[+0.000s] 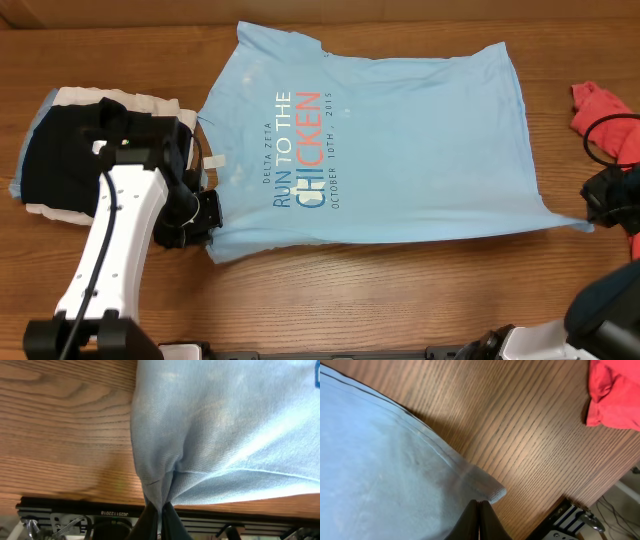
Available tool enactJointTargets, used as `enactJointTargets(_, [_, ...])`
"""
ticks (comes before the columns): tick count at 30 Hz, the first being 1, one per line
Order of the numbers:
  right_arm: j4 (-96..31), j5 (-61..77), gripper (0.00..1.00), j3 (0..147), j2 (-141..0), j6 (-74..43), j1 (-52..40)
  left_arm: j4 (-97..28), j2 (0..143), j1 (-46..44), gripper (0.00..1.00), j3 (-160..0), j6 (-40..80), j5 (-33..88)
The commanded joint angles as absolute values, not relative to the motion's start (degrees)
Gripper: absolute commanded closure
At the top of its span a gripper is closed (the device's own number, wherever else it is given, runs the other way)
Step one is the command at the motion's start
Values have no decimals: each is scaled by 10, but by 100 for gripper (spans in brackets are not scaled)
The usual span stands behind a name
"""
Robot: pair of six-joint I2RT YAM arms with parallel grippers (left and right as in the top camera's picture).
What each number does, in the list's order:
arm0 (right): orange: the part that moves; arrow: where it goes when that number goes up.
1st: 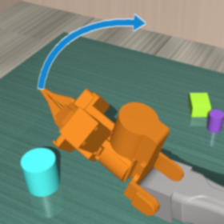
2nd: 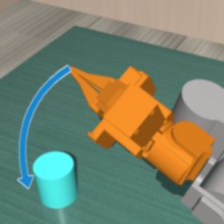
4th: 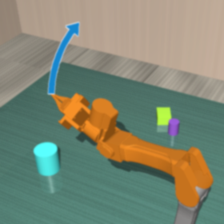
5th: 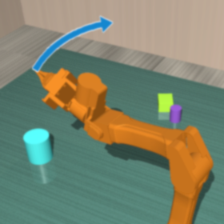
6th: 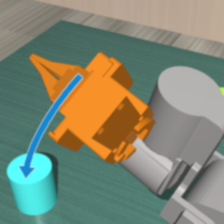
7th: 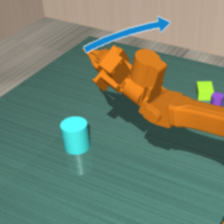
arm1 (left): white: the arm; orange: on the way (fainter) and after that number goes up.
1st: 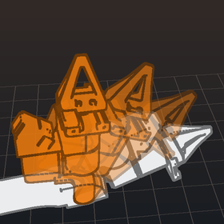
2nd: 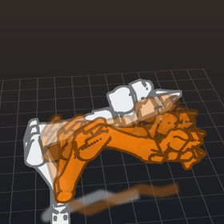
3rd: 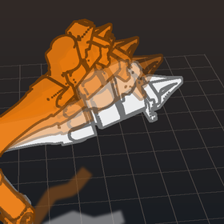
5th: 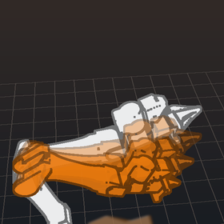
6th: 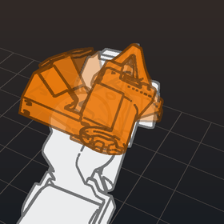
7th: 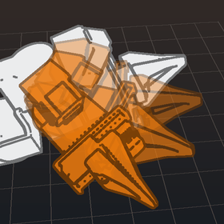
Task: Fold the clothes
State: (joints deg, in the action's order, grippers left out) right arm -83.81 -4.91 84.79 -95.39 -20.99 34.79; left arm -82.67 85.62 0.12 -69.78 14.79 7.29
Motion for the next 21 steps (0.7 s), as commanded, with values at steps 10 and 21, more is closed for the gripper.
enactJointTargets(10, [-813,-40,96,850,-908,-209,345,-793,738,4,96,-693,261,34])
enactJointTargets(21, [-701,-29,96,850,-909,-178,254,-601,796,3,96,-693,275,100])
